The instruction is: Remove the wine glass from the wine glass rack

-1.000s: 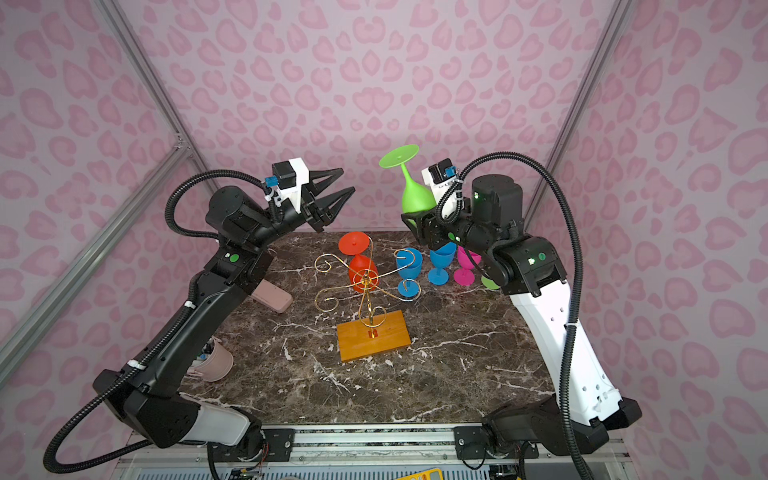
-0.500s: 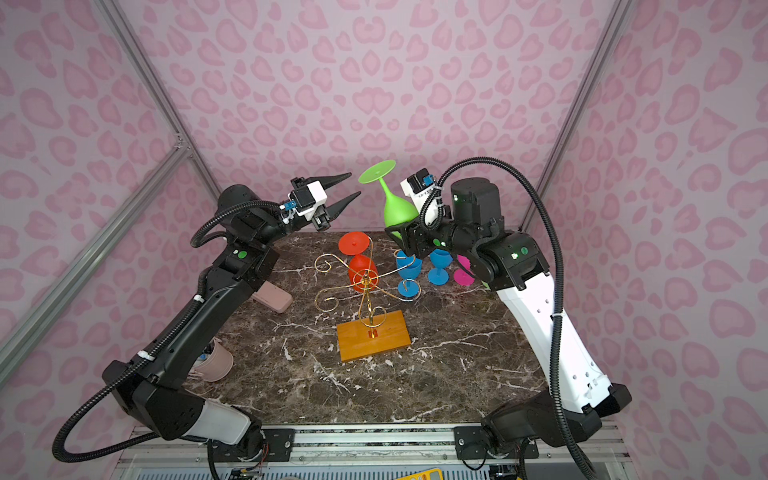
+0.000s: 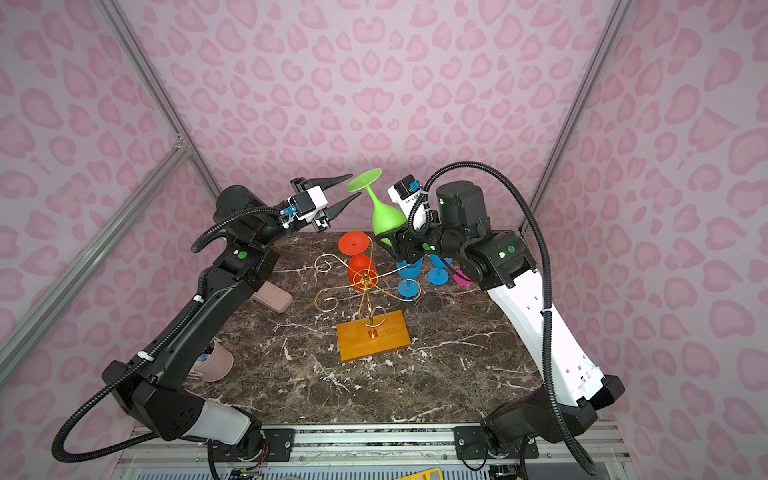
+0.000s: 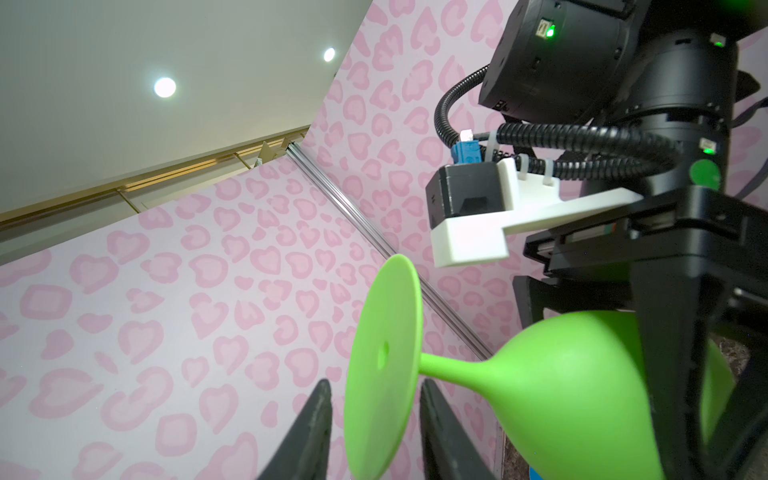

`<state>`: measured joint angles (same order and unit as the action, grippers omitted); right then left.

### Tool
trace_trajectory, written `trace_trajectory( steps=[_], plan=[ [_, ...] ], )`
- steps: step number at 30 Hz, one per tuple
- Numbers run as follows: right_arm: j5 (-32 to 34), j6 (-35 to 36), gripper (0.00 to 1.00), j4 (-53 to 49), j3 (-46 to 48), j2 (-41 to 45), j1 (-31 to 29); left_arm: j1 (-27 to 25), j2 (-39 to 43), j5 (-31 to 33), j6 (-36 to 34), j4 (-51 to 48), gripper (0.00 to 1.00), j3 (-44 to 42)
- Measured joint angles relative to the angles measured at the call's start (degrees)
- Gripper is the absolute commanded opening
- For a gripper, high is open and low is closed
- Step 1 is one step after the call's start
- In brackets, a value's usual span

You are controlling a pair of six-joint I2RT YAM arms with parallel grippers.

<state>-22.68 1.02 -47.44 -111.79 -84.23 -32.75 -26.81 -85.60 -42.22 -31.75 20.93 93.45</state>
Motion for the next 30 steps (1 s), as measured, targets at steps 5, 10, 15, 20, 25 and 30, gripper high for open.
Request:
trace_trajectory(
  steps=[5,10,15,20,25,30],
  plan=[
    [-0.31,-1.31,0.37,0.96,0.9,0.0,-0.24,-0.15,0.0,-0.42,-0.92,0.11,0.14,-0.09],
    [-1.14,-2.71,0.55,0.94,0.9,-0.02,-0.35,-0.07,0.02,-0.66,-3.43,0.04,0.03,-0.26],
    [-1.62,-3.8,0.82,2.67,2.86,1.25,-0.35,-0.07,0.02,0.09,-4.15,-0.33,0.03,-0.35],
    [-1.79,-4.2,0.93,8.76,7.67,6.36,-0.11,-0.2,0.07,3.91,0.83,-0.2,0.03,-0.35],
    [-1.99,-6.32,0.94,16.5,15.06,13.62,1.75,0.0,0.04,8.15,7.17,0.31,0.03,-0.33],
    [-2.4,-8.13,0.87,26.16,24.96,23.87,5.73,1.81,-0.13,13.62,14.93,1.05,0.03,-0.33]
  ],
)
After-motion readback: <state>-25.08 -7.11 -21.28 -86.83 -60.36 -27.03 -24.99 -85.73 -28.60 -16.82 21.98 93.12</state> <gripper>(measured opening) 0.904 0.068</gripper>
